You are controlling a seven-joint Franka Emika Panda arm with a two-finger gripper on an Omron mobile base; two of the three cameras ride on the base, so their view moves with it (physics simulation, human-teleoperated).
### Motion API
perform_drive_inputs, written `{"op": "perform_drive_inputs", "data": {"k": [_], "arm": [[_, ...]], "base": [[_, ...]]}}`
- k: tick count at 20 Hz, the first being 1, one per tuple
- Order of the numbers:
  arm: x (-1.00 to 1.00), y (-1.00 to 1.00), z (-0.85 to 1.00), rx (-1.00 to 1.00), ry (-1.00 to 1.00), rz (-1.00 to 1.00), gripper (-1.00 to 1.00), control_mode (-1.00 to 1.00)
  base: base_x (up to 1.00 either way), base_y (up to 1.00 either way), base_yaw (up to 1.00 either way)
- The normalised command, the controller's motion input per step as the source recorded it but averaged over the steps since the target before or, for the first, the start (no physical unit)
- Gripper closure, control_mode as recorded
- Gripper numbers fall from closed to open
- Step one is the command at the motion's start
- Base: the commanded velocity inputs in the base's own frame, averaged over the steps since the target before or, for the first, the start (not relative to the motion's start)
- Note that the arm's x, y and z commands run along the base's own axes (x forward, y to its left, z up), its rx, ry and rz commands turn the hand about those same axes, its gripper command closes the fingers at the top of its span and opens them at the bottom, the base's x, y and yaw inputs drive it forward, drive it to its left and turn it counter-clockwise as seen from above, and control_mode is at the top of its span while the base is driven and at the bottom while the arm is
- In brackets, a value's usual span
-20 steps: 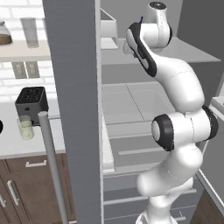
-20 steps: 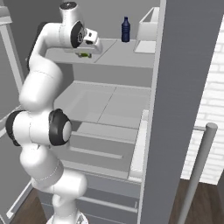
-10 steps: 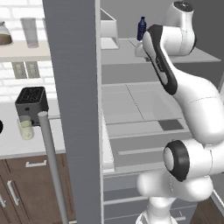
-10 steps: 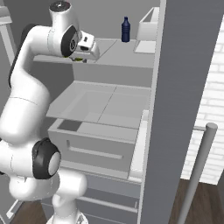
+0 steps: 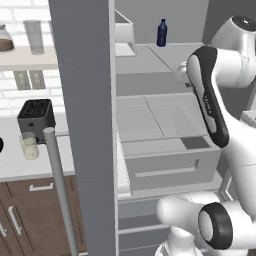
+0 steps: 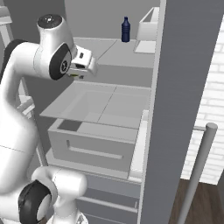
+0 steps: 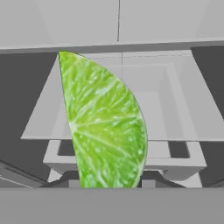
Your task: Grab a lemon wedge from the fridge and one ice cube from the ice bowl, and put them in the glass of lemonade.
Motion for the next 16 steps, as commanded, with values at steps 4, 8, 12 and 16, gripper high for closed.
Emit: {"op": "perform_drive_inputs", "data": {"k": [4, 8, 12, 16], "arm": [[-1.0, -0.08, -0.37, 0.0, 0.0, 0.0, 1.0, -1.0], [-0.99, 0.0, -0.43, 0.0, 0.03, 0.0, 1.0, -1.0], [-0.71, 0.0, -0.35, 0.0, 0.04, 0.0, 1.0, -1.0], [-0.12, 0.0, -0.06, 0.0, 0.01, 0.0, 1.0, -1.0]], "base": [[0.0, 0.0, 0.0], [0.0, 0.0, 0.0], [0.0, 0.0, 0.0], [0.0, 0.0, 0.0]]}}
